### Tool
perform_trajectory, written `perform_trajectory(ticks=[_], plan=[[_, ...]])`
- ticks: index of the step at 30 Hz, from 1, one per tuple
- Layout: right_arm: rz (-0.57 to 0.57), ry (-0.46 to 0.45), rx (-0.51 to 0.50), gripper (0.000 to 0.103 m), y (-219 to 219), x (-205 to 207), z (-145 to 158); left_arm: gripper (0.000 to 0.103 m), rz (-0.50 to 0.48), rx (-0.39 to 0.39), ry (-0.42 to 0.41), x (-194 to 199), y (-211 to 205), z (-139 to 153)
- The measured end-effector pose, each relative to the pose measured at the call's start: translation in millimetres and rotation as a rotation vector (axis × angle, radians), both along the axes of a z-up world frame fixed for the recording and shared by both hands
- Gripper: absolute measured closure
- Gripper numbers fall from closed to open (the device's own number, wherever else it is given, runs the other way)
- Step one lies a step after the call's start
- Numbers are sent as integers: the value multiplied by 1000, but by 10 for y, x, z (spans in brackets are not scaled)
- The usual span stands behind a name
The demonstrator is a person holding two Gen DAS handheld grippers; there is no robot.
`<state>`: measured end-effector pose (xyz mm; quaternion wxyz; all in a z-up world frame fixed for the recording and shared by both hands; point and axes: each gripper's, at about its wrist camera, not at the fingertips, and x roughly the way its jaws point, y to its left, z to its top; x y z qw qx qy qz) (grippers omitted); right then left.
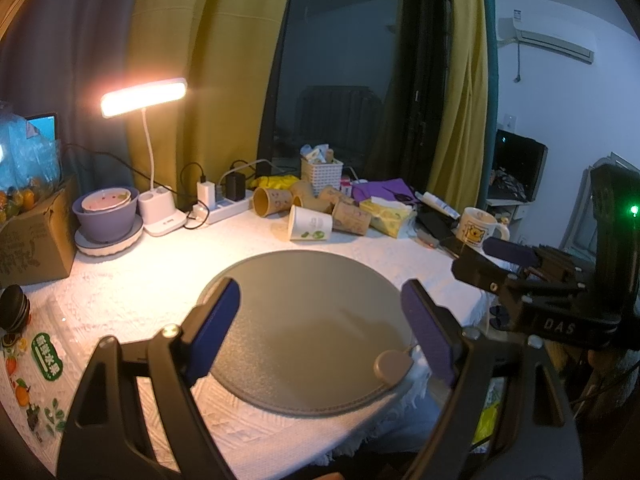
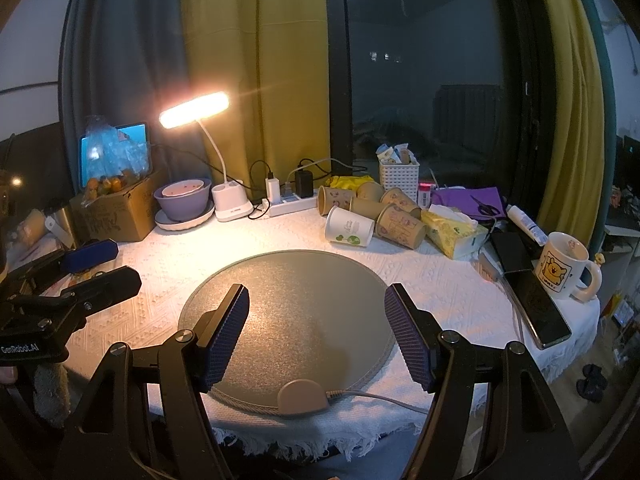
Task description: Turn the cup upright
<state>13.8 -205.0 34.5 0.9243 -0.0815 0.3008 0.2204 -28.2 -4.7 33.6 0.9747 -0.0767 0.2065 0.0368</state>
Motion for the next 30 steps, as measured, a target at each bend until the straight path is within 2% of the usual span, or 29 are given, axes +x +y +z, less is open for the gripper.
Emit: perform_trajectory(ticks=[30], plan=[[6,6,-8,30,21,14,-19,19,-4,-2,9,33,20,-19]])
